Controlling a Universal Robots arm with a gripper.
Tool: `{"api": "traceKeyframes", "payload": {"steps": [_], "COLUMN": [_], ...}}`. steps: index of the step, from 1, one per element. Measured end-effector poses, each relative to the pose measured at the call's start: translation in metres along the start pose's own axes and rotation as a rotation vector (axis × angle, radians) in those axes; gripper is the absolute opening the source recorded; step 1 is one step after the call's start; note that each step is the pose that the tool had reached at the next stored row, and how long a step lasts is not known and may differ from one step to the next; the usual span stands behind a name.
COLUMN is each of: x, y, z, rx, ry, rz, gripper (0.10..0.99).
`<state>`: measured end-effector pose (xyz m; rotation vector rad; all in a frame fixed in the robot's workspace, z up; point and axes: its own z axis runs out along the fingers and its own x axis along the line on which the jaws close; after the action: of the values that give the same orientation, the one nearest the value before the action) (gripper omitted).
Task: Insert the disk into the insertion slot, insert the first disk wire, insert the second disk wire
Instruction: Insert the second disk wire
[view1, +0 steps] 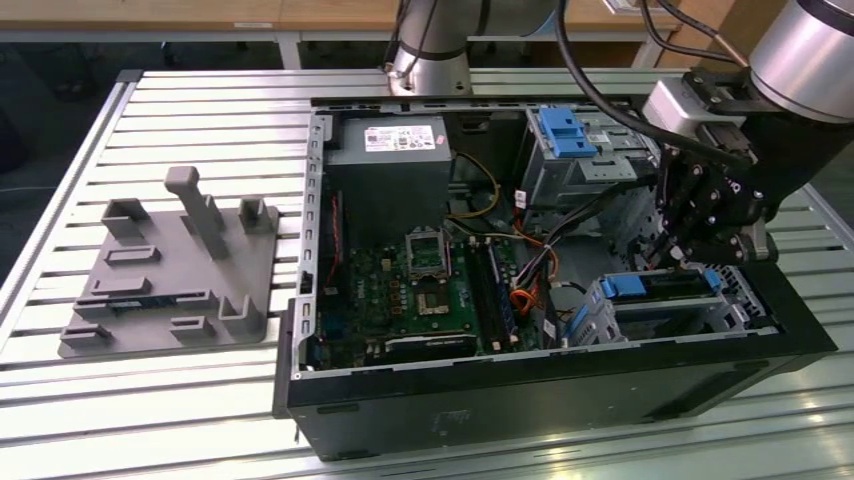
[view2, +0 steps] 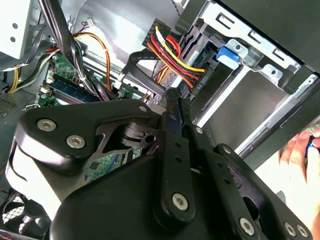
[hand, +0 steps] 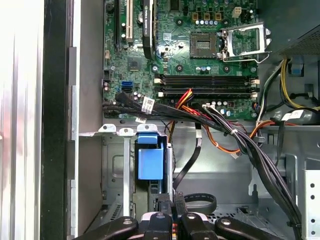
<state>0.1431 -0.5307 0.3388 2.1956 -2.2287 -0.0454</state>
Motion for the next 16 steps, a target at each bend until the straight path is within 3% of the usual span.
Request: {"api": "traceKeyframes", "payload": {"steps": [16], "x": [0.0044], "y": [-0.0009], "z": [0.0003], "rx": [0.000], "ry": [-0.0011], "rz": [0.035], "gripper": [0.149]}}
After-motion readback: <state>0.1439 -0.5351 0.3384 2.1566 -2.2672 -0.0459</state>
